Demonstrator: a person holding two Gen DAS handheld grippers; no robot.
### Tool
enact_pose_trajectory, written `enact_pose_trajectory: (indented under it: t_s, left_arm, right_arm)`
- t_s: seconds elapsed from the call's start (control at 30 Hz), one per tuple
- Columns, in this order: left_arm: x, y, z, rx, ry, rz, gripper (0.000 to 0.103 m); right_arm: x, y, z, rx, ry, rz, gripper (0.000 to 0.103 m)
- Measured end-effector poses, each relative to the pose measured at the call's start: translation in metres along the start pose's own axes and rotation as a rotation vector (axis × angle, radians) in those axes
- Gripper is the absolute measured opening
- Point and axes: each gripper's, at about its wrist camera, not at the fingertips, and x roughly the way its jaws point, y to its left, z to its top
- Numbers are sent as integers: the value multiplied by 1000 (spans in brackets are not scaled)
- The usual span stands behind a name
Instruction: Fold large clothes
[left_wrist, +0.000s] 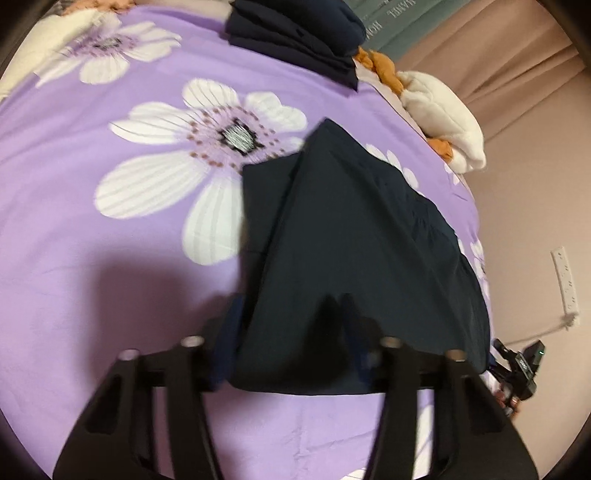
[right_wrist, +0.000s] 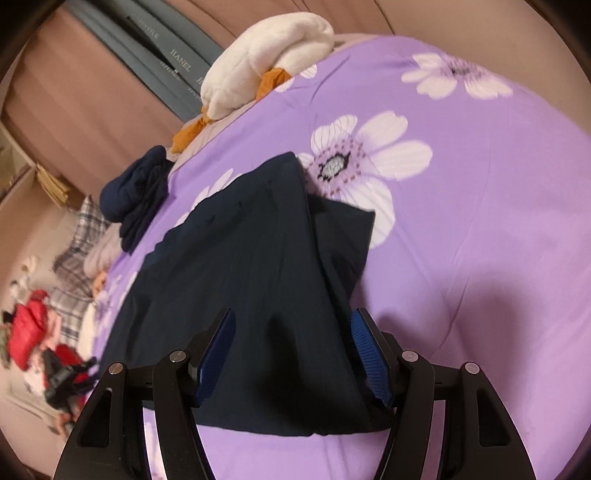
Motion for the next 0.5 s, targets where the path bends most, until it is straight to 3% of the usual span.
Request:
enact_pose_trajectory:
  t_s: [0.13,0.2,0.33,0.5]
  left_arm:
    - [-3,-12,-3,76,4,-20,42]
    - [-6,-14,-3,98,4,-57,36]
    - [-2,-14,-1,126,38,-146,36]
    - [24,-14,5,111,116,-121,36]
  right_arm:
    - [0,3,-6,14,7,107,65]
    - [-3,6,-6,1,-2,163,64]
    - [3,9,-5,-18,11,241,60]
    - [29,17,1,-61,57,110,58]
